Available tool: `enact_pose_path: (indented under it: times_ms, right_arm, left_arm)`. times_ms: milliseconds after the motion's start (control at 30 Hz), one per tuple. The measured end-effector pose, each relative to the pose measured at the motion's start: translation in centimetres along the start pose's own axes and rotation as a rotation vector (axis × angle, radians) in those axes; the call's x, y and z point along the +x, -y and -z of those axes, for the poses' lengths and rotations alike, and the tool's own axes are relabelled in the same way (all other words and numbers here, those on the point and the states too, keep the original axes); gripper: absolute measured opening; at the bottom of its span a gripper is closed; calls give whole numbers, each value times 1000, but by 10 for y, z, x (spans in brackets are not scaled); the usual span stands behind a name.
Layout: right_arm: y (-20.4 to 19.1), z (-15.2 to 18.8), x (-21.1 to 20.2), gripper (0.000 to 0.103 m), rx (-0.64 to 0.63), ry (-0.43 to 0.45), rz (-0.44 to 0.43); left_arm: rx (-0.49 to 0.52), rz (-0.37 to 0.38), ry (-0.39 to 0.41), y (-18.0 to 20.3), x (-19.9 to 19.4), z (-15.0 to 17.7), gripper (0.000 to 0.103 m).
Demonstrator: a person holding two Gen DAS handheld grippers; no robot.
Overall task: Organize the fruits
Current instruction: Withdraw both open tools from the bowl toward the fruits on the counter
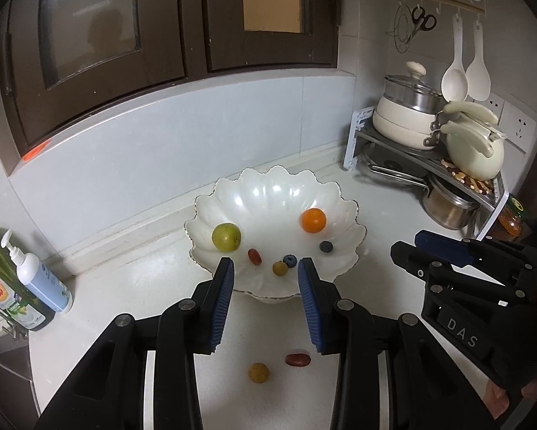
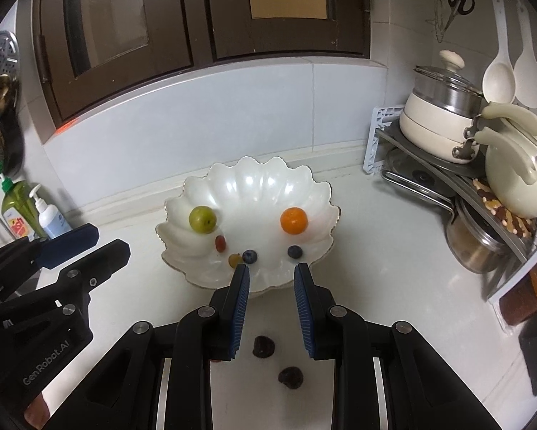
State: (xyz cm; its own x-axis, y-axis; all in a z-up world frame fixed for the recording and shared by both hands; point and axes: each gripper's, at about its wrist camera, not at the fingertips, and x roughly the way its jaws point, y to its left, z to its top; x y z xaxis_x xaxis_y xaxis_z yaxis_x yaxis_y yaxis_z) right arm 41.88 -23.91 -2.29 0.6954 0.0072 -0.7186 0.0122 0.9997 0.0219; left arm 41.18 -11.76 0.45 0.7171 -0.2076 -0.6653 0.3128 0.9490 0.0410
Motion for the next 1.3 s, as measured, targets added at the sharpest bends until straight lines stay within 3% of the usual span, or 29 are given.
enact_pose_path:
  times_ms: [767, 1300]
  right_arm:
    - [-5, 42, -31, 27, 3, 53, 14]
    - [-2, 76, -14, 27, 27, -10, 4]
  left_arm:
    - [29, 7, 49, 9, -30, 37, 37]
    - [55, 38, 0, 19, -16, 71, 37]
